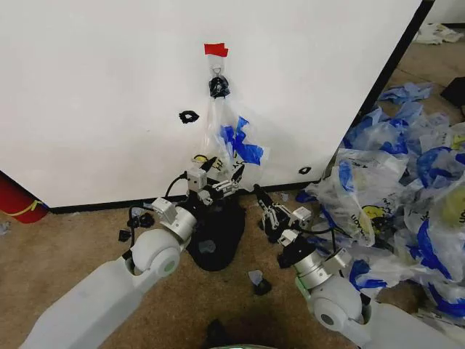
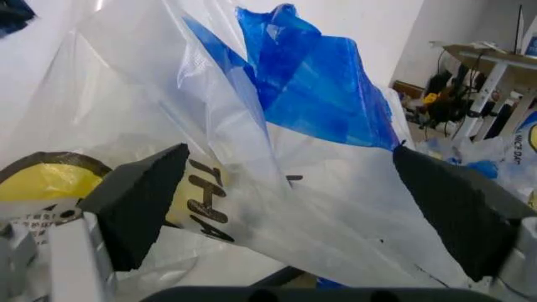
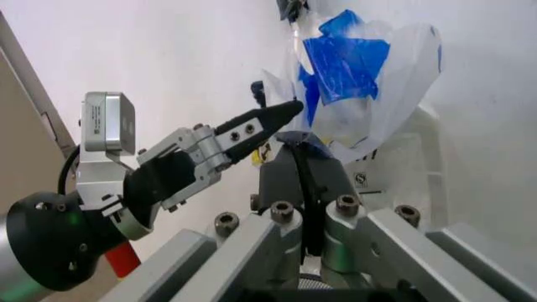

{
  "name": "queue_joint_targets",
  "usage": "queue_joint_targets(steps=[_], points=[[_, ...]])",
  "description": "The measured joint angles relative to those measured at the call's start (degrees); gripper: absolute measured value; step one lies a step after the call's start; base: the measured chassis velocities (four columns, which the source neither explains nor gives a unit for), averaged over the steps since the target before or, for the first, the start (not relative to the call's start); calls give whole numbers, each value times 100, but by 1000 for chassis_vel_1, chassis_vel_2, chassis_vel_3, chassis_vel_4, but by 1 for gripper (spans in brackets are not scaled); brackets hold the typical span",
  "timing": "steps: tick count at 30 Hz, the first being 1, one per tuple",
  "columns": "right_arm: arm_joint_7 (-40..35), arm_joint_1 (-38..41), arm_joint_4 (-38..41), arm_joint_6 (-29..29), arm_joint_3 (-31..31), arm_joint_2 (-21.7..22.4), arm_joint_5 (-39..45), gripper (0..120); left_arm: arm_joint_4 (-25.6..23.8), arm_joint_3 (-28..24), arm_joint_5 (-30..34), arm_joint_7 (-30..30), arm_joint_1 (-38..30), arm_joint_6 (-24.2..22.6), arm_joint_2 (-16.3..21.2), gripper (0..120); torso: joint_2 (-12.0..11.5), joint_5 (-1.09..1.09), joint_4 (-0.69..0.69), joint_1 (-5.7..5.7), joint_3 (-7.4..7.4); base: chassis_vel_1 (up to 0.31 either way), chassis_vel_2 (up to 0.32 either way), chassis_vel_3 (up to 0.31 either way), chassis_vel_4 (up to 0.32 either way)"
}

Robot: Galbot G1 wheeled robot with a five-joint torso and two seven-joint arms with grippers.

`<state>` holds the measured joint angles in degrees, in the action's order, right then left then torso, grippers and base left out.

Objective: Pick up the garbage bag from the wall and place it over the trash bin.

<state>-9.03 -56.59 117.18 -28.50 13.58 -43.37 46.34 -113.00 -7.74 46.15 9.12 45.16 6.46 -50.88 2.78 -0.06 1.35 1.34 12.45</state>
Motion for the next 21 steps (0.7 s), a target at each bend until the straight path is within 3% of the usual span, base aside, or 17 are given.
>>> queue_joint_targets(steps=[9,21], points=[[-4,-36,9,5,-45,5,-5,0,78,-26,7,2,-51,-20,-2,90,0,0,0,0,0,0,0,0,0],[-7,-43,24,7,-74,2,-2,0,159,-52,-17,48,-58,-39,-23,45,0,0,0,0,0,0,0,0,0]])
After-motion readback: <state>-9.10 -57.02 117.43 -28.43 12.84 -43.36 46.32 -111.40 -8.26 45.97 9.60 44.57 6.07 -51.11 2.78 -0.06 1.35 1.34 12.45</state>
